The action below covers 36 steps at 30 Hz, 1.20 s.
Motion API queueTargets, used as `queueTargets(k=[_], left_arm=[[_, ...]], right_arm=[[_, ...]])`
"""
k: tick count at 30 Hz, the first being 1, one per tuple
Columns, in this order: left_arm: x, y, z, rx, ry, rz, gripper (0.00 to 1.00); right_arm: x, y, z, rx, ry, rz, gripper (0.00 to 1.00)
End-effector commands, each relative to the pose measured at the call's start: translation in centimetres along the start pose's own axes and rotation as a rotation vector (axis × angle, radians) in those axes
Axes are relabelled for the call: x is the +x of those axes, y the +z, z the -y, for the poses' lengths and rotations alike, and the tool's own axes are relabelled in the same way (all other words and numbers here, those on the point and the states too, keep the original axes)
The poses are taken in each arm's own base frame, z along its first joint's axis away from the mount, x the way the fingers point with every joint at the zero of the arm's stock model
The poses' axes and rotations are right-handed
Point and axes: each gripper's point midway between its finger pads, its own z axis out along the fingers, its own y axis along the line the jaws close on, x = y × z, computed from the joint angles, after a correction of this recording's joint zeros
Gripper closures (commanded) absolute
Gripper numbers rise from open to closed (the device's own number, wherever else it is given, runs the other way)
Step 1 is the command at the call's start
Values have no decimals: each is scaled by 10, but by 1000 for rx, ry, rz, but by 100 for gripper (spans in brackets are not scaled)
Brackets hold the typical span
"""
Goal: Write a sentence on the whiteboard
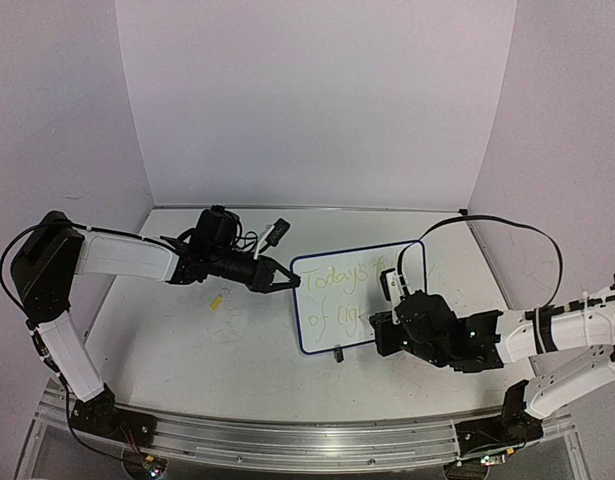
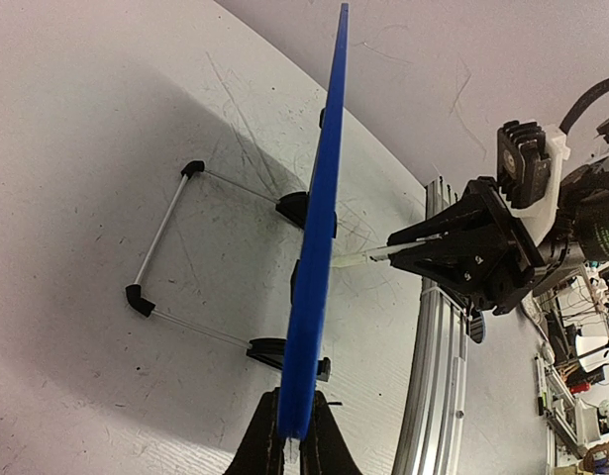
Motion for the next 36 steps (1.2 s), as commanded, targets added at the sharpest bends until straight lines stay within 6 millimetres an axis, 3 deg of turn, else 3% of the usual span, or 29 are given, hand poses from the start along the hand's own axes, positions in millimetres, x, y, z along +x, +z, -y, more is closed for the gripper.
queueTargets(k=[1, 13, 36], left_arm=[[-10, -2, 6, -20, 40, 12, 100], [-9, -2, 5, -21, 39, 11, 100], [-9, -1, 5, -20, 38, 9, 100]], right_arm=[[-28, 0, -3, 26, 33, 83, 100], [-36, -3, 7, 74, 56, 114, 100], [14, -1, 16, 55, 57, -28, 100]])
